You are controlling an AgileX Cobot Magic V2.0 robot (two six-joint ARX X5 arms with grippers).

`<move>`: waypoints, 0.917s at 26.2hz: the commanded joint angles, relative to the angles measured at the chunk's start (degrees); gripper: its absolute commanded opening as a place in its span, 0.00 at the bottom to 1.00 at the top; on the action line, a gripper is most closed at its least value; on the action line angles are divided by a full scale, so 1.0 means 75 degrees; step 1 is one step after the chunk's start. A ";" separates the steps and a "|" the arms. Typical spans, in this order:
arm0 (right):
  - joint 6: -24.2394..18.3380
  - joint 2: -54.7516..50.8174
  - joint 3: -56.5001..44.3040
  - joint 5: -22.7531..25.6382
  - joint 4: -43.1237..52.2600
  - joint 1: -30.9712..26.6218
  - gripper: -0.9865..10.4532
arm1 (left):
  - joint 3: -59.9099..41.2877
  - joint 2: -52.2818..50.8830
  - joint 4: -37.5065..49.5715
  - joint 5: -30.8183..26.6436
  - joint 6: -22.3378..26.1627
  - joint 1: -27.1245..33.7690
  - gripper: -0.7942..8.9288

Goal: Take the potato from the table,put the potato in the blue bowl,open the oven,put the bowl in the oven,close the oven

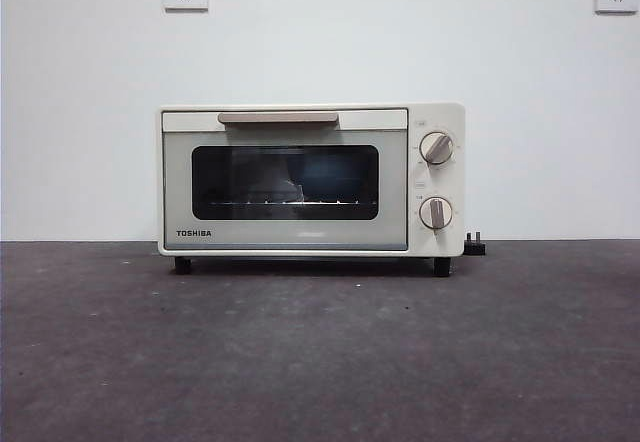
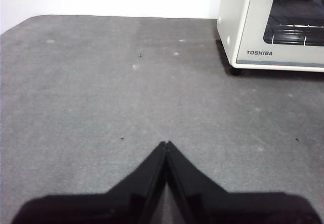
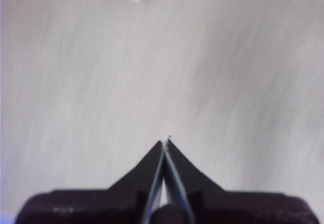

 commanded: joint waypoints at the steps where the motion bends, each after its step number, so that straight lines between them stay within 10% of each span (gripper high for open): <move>1: 0.0629 -0.0790 -0.1110 -0.0554 0.3089 -0.0259 0.09 | -0.0076 0.0012 0.0061 0.0026 -0.0006 0.0032 0.08; 7: 0.0536 -0.4223 -0.6006 -0.1029 0.9227 -0.1553 0.09 | -0.0073 0.0012 0.0061 0.0023 -0.0006 0.0032 0.08; 13: 0.0525 -0.6659 -0.9028 -0.0542 0.9530 -0.2661 0.09 | -0.0073 0.0012 0.0058 0.0023 -0.0006 0.0032 0.08; 24: 0.0664 -0.8801 -1.1293 -0.2081 0.9008 -0.3051 0.09 | -0.0073 0.0012 0.0058 0.0026 -0.0006 0.0032 0.08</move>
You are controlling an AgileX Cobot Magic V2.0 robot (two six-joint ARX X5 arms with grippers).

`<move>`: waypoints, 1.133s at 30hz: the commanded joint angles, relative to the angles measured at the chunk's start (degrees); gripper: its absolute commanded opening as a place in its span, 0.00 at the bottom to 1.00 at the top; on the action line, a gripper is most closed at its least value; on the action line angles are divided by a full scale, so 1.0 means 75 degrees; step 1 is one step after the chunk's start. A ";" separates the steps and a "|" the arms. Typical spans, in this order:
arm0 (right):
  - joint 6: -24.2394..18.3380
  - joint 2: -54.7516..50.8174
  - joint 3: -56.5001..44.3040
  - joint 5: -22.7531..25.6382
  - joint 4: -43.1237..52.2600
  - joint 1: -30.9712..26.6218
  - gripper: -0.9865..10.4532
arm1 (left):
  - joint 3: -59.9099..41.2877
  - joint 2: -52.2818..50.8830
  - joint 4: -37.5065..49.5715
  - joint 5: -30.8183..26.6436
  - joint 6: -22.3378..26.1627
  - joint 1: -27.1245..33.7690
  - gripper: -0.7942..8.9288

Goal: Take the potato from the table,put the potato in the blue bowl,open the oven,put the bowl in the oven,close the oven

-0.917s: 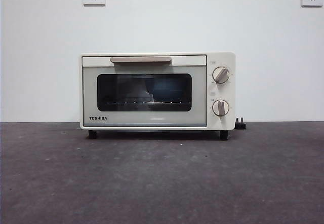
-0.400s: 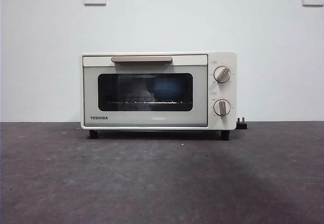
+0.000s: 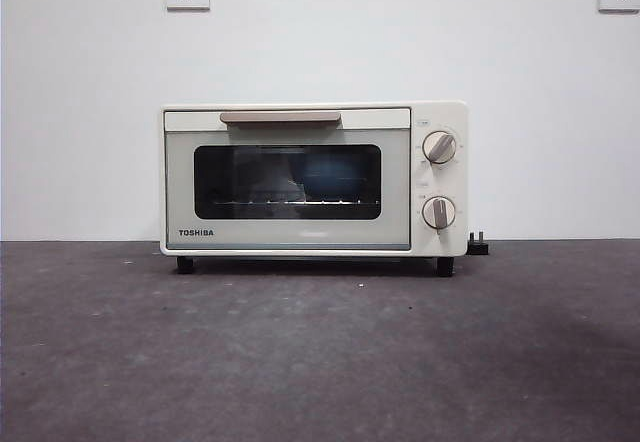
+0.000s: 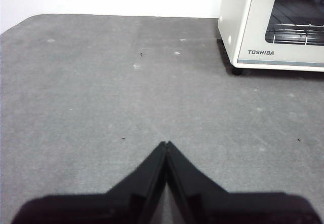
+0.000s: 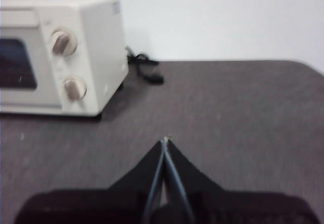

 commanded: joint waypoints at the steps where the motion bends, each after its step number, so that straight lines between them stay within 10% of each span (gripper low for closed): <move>1: -0.0099 -0.0251 -0.0067 0.0157 -0.0420 -0.0015 0.09 | -0.0073 0.0003 0.0058 0.0003 -0.0006 0.0032 0.08; 34: -0.0283 -0.0781 -0.0067 0.0595 -0.1419 -0.0006 0.09 | -0.0070 0.0087 0.0050 0.0003 -0.0006 0.0032 0.08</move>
